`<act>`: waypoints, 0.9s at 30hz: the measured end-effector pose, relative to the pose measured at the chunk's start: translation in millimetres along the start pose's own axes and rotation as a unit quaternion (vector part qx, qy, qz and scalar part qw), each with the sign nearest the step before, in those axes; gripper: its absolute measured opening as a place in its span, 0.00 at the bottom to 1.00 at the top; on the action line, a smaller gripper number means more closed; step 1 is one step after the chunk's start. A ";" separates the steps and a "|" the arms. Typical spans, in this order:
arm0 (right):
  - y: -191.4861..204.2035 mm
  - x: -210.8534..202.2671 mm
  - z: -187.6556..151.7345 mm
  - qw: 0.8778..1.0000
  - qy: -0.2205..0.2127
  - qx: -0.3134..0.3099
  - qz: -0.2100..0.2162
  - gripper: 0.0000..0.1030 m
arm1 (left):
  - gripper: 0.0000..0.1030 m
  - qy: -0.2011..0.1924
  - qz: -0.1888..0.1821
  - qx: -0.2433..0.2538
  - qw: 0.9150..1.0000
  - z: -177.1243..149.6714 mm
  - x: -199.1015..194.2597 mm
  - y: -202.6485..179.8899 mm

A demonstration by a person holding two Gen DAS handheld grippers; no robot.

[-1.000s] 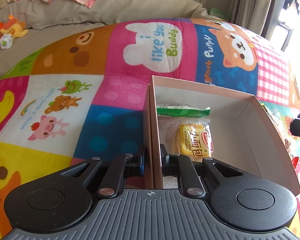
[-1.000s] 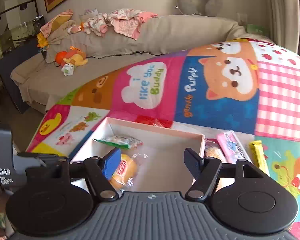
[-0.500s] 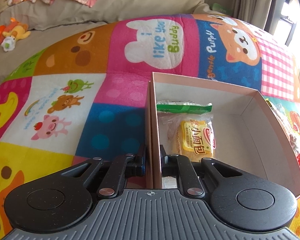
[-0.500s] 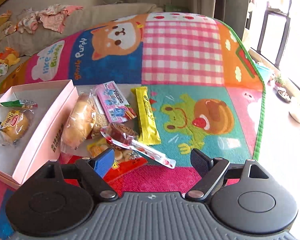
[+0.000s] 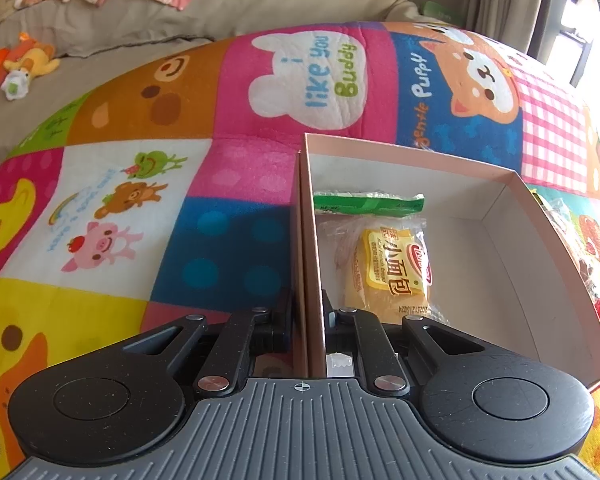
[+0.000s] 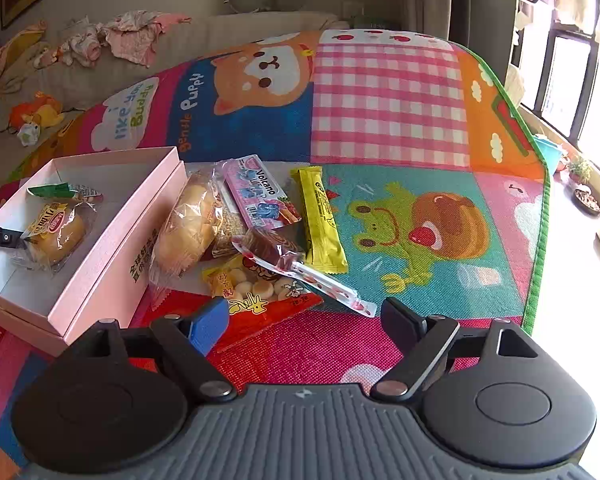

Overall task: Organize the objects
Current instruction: 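Grasp the clear bag with the bread roll using the right tool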

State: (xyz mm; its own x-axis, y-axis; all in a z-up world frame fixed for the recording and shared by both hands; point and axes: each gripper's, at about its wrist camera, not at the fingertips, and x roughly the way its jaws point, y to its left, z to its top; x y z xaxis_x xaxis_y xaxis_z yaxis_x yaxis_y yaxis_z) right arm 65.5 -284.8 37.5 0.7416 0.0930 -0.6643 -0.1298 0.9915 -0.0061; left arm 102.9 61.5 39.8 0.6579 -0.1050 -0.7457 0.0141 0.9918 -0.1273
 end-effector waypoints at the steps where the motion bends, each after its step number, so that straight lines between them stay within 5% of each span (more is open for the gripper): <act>1: 4.0 1.0 1.9 1.000 -0.003 -0.010 0.001 0.81 | 0.13 0.000 0.000 0.000 1.000 -0.2 -0.5 0.0; 11: 26.3 29.9 57.4 0.994 -0.029 0.050 0.087 0.77 | 0.13 0.001 -0.002 -0.003 1.000 -1.2 -2.7 0.7; 17: 41.5 62.5 61.9 0.994 0.030 0.053 0.090 0.43 | 0.13 0.001 -0.003 -0.003 1.000 -0.8 -2.5 0.4; 20: 36.5 50.3 53.0 0.992 0.039 0.058 0.102 0.34 | 0.13 0.001 -0.004 -0.003 1.000 -0.8 -2.2 0.3; 27: 17.0 -22.7 15.3 0.993 0.042 0.045 0.099 0.33 | 0.13 0.000 -0.004 -0.003 1.000 -1.0 -1.5 0.2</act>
State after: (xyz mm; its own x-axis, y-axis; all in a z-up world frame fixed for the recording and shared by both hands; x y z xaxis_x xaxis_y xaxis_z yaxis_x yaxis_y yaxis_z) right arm 56.5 -268.7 63.9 0.6488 0.2831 -0.7064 -0.2056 0.9589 0.1955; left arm 101.2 61.8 40.3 0.6580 -0.1120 -0.7446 0.0142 0.9905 -0.1365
